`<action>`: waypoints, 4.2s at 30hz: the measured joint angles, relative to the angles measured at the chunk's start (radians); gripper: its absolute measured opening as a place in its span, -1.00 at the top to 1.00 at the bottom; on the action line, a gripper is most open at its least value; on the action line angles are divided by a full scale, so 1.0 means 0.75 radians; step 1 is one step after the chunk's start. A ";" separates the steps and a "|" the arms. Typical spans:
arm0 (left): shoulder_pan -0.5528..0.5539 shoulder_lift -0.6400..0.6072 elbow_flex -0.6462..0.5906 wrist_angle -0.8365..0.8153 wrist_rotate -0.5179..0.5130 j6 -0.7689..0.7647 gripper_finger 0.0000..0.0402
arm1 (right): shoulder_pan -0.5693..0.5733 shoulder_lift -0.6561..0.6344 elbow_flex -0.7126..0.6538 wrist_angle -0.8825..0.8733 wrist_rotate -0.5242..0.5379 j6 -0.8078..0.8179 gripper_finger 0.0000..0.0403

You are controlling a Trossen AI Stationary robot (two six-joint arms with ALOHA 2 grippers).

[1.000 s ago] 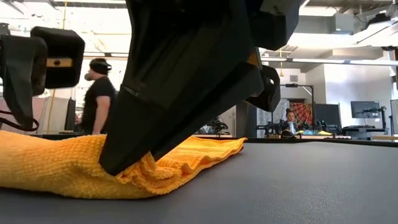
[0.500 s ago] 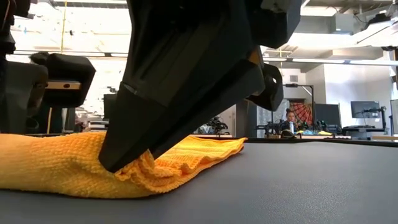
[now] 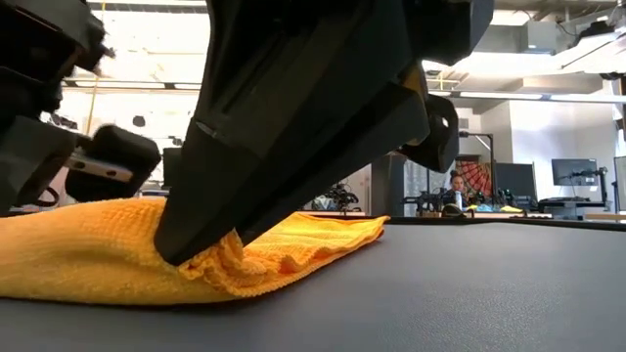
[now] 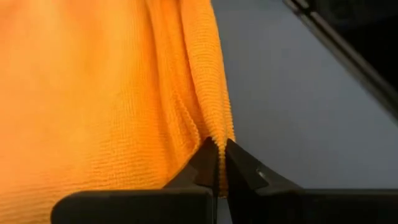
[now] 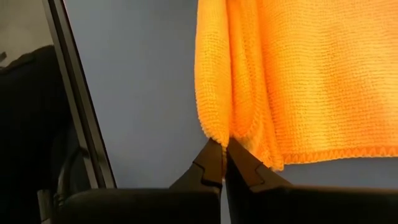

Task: Roll towel
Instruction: Roll the yellow microfiber cloth

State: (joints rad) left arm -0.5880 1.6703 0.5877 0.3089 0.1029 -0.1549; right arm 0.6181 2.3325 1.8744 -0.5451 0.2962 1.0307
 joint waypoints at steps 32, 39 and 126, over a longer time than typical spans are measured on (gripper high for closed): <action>0.201 -0.108 0.098 -0.413 0.277 -0.017 0.55 | -0.030 -0.009 0.000 -0.188 0.075 0.376 0.90; 0.120 -0.353 0.097 -0.468 0.085 0.047 0.54 | -0.041 -0.008 0.000 -0.226 0.066 0.397 0.90; 0.103 0.281 0.191 0.219 -0.144 0.162 1.00 | 0.131 0.038 0.000 -0.163 0.525 -0.859 0.06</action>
State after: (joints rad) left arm -0.5106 1.8809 0.7307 0.4732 -0.0054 -0.0336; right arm 0.7161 2.3611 1.8744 -0.6674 0.6900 0.3861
